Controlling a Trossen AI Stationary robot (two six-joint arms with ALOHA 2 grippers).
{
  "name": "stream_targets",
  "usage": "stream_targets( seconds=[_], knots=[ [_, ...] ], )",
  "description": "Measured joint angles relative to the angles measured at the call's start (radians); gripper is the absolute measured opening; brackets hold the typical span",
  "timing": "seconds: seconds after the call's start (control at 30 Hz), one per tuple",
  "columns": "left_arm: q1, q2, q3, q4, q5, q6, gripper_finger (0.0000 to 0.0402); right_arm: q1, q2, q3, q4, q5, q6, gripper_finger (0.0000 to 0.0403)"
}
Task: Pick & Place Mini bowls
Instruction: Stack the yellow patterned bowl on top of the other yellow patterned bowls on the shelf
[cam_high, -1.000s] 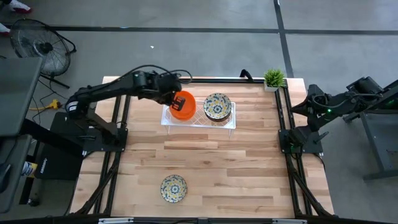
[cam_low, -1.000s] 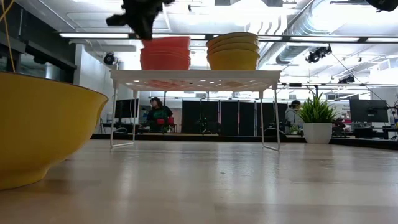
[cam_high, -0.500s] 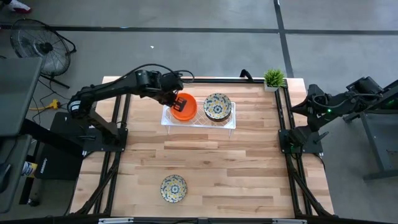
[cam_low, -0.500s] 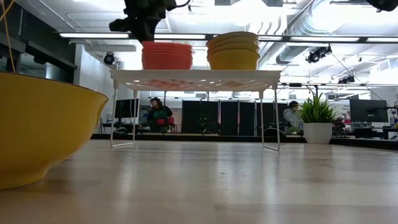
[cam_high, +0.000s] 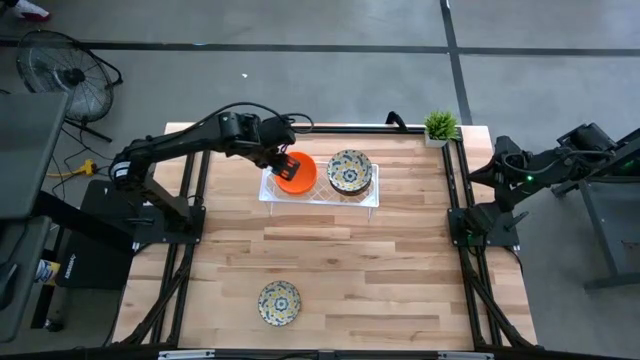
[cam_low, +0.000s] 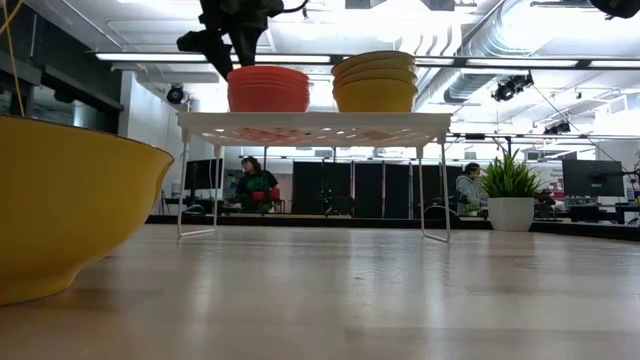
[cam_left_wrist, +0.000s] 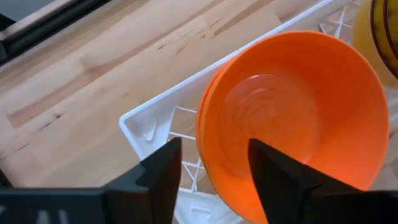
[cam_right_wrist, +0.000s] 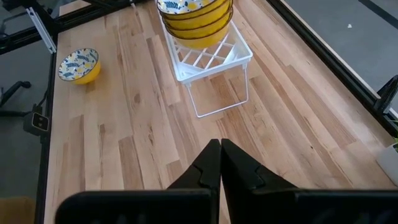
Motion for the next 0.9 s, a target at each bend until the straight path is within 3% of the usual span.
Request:
stream_targets(
  seconds=[0.37,0.9],
  knots=[
    [0.0,0.0,0.0,0.001,0.008,0.01,0.0229,0.0,0.0,0.0,0.0,-0.002,0.0,0.0],
    [0.0,0.0,0.2,-0.139,-0.081,0.034,0.0231,0.0,0.0,0.0,0.0,0.001,0.003,0.0]
  ],
)
